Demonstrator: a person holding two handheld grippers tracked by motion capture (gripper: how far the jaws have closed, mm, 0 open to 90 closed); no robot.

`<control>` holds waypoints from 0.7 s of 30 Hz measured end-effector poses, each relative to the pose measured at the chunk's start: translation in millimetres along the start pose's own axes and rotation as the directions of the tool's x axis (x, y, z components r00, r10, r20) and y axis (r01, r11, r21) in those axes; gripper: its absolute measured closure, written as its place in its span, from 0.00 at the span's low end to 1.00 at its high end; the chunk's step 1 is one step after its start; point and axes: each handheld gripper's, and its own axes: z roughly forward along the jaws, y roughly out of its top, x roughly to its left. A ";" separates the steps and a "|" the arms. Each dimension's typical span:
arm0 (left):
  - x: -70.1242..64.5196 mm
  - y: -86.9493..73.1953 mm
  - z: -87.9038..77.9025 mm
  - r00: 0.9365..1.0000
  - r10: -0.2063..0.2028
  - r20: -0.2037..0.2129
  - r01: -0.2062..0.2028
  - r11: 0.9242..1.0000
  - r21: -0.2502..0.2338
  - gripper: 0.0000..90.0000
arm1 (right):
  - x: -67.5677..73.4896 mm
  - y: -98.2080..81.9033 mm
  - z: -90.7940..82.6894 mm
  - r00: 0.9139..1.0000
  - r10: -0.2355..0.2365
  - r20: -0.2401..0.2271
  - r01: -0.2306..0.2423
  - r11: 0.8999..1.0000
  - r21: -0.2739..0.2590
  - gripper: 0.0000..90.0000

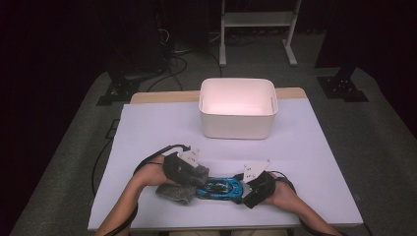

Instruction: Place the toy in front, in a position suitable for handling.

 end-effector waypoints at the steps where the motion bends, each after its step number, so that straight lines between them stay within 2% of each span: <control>1: -0.2 -1.5 -1.2 1.000 -0.002 -0.003 0.002 1.000 0.000 0.85 | 0.0 0.0 0.0 1.000 0.000 0.000 0.000 1.000 0.000 0.24; 5: -1.8 -4.7 -2.1 1.000 -0.006 -0.006 0.005 1.000 -0.005 0.85 | 0.0 0.0 0.0 1.000 0.000 0.000 0.000 1.000 0.000 0.24; 7: -3.3 -4.6 -1.2 1.000 -0.007 0.006 0.007 1.000 -0.012 0.85 | 0.0 0.0 0.0 1.000 0.000 0.000 0.000 1.000 0.000 0.24; 9: -5.3 -4.0 -0.6 1.000 0.004 0.008 -0.004 1.000 -0.009 0.85 | 0.1 0.0 0.0 1.000 0.000 0.000 0.000 1.000 0.000 0.24; 12: -10.3 -3.7 -1.1 1.000 0.020 0.022 -0.020 1.000 -0.008 0.85 | 0.1 0.0 -0.1 1.000 0.000 0.000 0.000 1.000 0.001 0.24; 15: -14.3 -4.0 -0.8 0.998 0.032 0.051 -0.030 0.999 -0.030 0.85 | 0.1 0.0 0.0 1.000 0.002 0.000 -0.002 1.000 0.000 0.24; 21: -18.0 0.6 9.1 0.995 0.052 0.081 -0.049 0.998 -0.038 0.85 | 0.2 0.0 0.0 1.000 0.002 0.002 -0.002 1.000 0.000 0.24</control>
